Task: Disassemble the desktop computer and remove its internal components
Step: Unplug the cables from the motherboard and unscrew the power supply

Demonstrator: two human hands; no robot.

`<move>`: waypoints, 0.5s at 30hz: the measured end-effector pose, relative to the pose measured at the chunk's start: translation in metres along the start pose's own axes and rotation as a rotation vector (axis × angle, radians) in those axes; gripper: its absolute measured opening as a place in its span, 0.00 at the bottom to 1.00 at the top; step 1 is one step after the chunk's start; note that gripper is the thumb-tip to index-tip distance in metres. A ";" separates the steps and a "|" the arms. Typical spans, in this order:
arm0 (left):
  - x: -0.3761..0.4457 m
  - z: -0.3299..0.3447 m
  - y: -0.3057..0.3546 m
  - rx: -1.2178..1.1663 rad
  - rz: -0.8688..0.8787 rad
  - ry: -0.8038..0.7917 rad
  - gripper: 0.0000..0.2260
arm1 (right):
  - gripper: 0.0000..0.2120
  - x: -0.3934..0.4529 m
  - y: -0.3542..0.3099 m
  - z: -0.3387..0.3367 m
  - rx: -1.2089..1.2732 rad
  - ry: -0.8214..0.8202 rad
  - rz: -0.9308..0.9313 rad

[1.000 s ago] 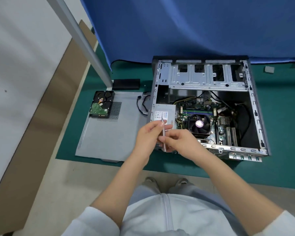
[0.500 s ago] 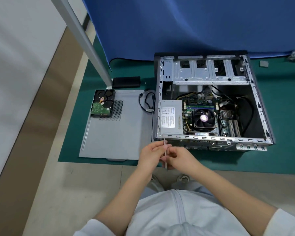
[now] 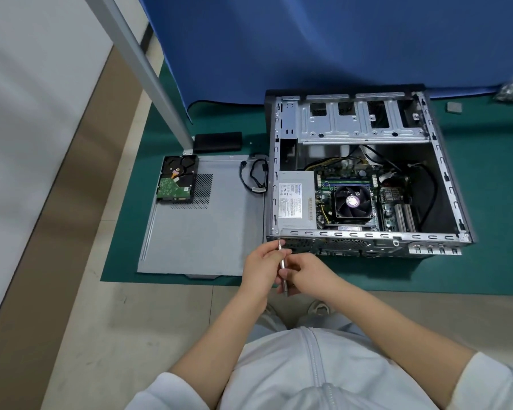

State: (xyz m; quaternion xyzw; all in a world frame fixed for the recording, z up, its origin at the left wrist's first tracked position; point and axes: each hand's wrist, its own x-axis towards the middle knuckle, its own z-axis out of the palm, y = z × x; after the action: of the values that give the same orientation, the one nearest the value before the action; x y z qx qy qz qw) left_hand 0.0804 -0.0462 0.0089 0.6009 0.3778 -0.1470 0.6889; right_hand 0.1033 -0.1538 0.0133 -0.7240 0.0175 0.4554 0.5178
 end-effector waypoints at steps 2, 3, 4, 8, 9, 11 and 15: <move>0.001 0.001 0.000 0.002 -0.005 0.004 0.09 | 0.07 0.000 -0.001 -0.001 0.010 -0.008 0.009; 0.001 0.001 0.001 0.003 -0.005 0.005 0.09 | 0.08 0.000 -0.002 -0.001 0.015 -0.013 0.013; 0.002 0.001 0.001 0.003 -0.005 0.004 0.10 | 0.08 0.000 -0.002 -0.001 0.018 -0.016 0.017; 0.002 0.001 0.001 0.000 -0.008 -0.003 0.11 | 0.08 0.000 -0.004 -0.002 0.040 -0.025 0.033; 0.002 0.001 0.001 -0.001 -0.010 -0.005 0.11 | 0.08 -0.001 -0.005 -0.002 0.048 -0.029 0.033; 0.002 0.001 0.002 -0.003 -0.016 -0.005 0.10 | 0.09 -0.001 -0.006 -0.002 0.065 -0.037 0.040; 0.004 -0.001 0.003 0.007 -0.014 -0.005 0.09 | 0.10 -0.001 -0.010 -0.003 0.061 -0.061 0.058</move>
State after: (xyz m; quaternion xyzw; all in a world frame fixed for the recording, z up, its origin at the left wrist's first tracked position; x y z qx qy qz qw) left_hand 0.0843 -0.0438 0.0084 0.6004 0.3798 -0.1547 0.6865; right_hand 0.1092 -0.1517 0.0210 -0.6928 0.0369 0.4913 0.5266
